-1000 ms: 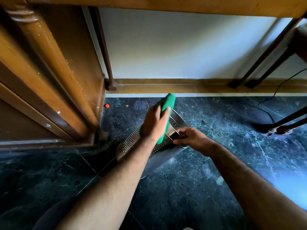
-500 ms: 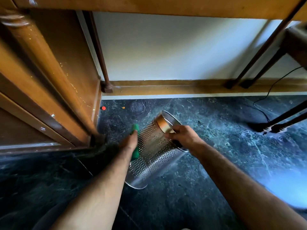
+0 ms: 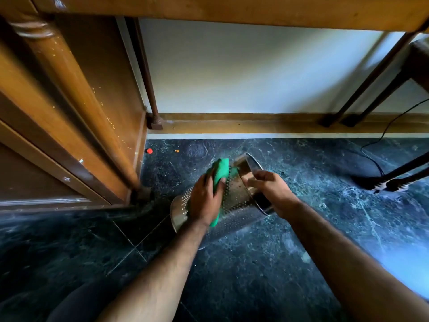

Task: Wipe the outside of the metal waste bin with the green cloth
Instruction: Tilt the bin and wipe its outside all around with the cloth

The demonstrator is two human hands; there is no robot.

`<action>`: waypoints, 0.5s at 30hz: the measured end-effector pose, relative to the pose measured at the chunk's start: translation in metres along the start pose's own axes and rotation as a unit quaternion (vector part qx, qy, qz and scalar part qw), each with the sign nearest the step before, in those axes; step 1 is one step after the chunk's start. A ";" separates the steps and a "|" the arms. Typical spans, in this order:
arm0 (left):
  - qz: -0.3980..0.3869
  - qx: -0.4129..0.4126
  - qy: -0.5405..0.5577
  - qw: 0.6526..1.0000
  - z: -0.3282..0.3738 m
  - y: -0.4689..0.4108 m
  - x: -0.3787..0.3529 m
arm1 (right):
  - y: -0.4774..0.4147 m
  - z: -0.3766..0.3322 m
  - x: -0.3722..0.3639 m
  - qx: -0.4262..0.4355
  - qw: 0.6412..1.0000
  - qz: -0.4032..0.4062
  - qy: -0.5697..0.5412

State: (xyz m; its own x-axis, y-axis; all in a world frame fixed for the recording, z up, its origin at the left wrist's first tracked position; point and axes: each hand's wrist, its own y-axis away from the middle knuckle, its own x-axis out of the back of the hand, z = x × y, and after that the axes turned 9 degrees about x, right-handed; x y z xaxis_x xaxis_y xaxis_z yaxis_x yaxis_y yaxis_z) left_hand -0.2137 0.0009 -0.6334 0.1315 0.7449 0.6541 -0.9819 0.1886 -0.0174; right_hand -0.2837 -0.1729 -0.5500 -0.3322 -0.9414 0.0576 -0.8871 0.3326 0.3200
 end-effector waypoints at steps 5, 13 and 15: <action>0.010 0.104 -0.092 0.990 -0.049 -0.002 0.001 | -0.008 0.000 -0.001 -0.033 0.993 0.109 -0.031; -0.119 0.264 0.057 0.955 -0.003 -0.050 0.019 | -0.001 -0.003 -0.032 0.080 0.991 0.008 0.104; -0.081 0.232 0.108 0.963 0.021 -0.056 0.019 | -0.002 -0.002 -0.037 0.137 0.969 -0.002 0.206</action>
State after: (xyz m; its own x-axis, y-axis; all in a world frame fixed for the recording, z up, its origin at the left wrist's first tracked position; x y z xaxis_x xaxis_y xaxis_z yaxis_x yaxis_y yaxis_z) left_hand -0.1594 -0.0089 -0.6040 0.2635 0.8549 0.4469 -0.8949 0.0436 0.4441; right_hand -0.2688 -0.1393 -0.5505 -0.2227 -0.8656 0.4485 -0.9584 0.2787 0.0620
